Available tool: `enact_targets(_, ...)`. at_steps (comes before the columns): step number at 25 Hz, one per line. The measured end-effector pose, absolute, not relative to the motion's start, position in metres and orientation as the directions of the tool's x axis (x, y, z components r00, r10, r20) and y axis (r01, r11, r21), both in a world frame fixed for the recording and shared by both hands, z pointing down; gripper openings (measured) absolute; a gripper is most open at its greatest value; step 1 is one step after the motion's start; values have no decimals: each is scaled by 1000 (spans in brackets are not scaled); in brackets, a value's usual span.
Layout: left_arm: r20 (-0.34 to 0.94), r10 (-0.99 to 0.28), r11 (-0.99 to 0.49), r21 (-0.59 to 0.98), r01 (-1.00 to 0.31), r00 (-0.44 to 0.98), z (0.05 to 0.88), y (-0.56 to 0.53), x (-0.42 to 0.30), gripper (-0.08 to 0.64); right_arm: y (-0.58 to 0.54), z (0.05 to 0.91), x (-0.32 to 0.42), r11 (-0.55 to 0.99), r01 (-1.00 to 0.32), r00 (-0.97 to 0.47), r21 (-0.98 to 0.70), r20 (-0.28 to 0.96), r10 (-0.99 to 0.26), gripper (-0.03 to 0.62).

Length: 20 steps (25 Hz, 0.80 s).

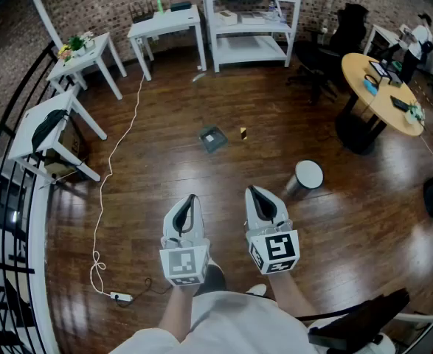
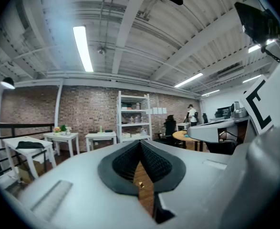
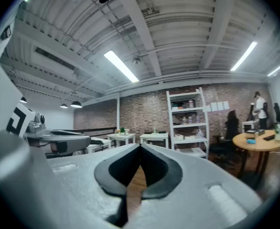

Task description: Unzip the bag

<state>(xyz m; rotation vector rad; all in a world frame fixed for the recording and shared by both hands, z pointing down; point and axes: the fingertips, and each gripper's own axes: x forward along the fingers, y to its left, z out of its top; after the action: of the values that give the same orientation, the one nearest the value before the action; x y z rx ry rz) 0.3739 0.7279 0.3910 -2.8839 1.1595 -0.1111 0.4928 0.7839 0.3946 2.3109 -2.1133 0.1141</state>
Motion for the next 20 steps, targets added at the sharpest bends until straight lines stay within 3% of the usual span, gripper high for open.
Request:
enact_targets(5,54,-778,-628,-58,-776,626,392,659,297,17,691,395,416,58,-997,-60,-48,51,-997,-11)
enact_targets(11,16,-908,-419,-54,-906,419,388,577,201,17,584,392,316,319,-948,-320,-14,52,-946,-11)
enact_targets(20,-15,-971,-238,-29,-971,239,382,517,93,17,501,381,210,496,-868,-495,30,40,-868,-11)
